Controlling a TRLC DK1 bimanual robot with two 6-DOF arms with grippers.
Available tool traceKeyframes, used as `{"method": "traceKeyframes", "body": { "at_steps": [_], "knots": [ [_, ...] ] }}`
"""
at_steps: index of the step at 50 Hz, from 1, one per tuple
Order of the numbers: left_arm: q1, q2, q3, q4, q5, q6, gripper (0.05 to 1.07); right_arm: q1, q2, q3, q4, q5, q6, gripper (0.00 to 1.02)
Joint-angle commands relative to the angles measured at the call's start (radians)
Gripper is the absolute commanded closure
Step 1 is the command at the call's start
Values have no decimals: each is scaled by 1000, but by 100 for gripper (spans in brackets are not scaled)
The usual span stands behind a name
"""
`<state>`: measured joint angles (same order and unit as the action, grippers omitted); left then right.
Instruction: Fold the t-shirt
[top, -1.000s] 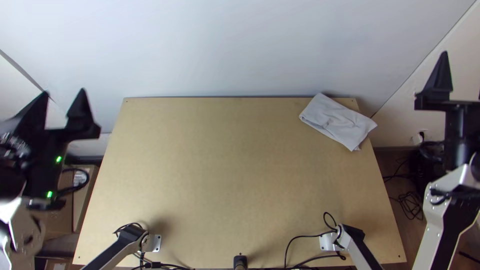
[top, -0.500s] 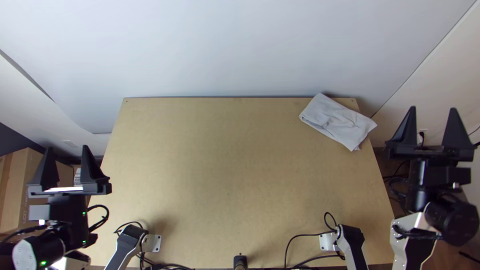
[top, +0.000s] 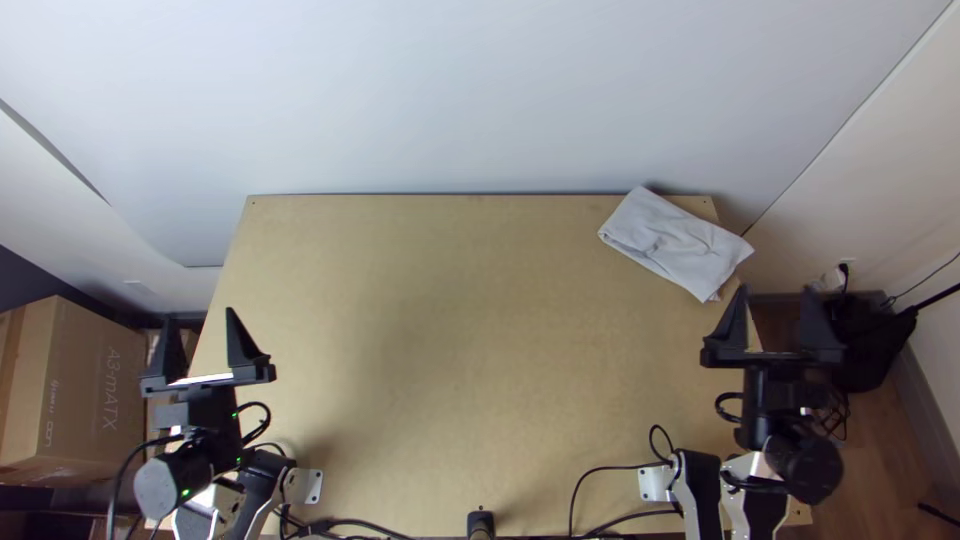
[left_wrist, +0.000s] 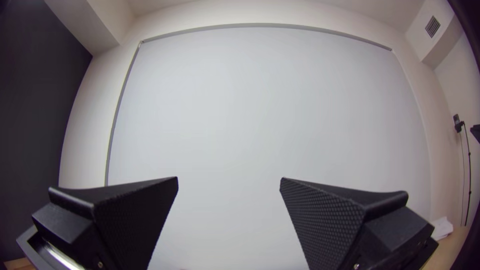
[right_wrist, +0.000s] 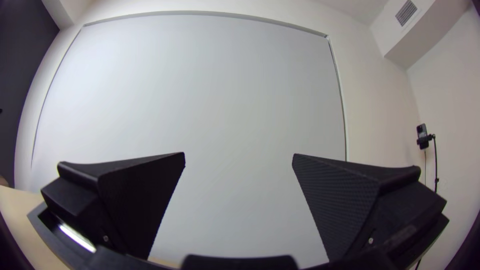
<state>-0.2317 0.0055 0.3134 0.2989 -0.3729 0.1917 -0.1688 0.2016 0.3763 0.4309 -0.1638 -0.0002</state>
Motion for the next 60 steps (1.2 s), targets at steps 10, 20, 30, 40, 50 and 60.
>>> {"method": "traceKeyframes", "body": {
  "at_steps": [10,20,30,40,50,60],
  "knots": [
    [-37,-9,-201,86,71,-8,9,29,-211,-350,89,20,-14,4],
    [-70,-9,-301,111,100,14,9,54,-208,-375,-202,38,81,3],
    [-83,-7,-318,-38,103,-34,9,124,-206,-372,-414,92,137,4],
    [-97,-9,-318,-234,104,-46,9,127,-203,-369,-439,138,129,3],
    [-67,-4,-316,-247,106,-55,9,126,-205,-369,-437,138,128,3],
    [-74,-6,-316,-247,109,-57,9,126,-205,-369,-437,138,128,4]
  ]
}}
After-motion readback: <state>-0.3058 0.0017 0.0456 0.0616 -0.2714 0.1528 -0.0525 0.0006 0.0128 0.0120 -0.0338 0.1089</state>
